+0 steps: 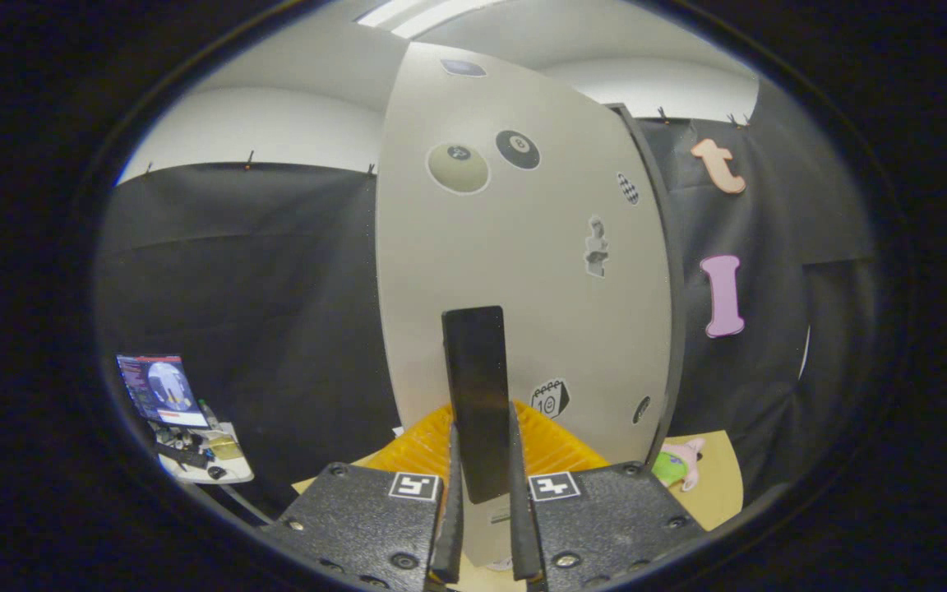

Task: Open the shoe cabinet door, grab the shoes and put them into the shoe cabinet, then close the shoe cabinet door.

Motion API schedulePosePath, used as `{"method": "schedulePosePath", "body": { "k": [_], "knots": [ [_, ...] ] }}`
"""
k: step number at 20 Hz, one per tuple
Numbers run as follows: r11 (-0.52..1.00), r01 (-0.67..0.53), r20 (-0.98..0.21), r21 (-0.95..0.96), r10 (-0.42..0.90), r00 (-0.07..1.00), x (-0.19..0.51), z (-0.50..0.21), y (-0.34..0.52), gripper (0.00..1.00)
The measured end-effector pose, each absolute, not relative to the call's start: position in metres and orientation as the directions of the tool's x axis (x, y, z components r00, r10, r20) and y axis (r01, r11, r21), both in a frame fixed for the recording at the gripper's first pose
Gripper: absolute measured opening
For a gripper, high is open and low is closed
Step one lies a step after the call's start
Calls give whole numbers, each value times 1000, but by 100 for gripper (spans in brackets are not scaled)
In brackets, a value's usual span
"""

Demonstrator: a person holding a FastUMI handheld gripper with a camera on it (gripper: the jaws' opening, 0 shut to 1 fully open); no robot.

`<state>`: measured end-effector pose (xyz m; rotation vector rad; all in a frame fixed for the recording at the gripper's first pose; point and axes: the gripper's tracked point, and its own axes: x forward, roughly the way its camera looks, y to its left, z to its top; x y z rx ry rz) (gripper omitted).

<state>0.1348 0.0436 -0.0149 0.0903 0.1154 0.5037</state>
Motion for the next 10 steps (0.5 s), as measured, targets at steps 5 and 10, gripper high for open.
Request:
{"method": "schedulePosePath", "body": {
  "k": [5,10],
  "knots": [
    [894,-432,-76,123,442,894,133,-14,25,23],
    [939,-327,-70,104,335,940,137,-14,-4,16]
  ]
}}
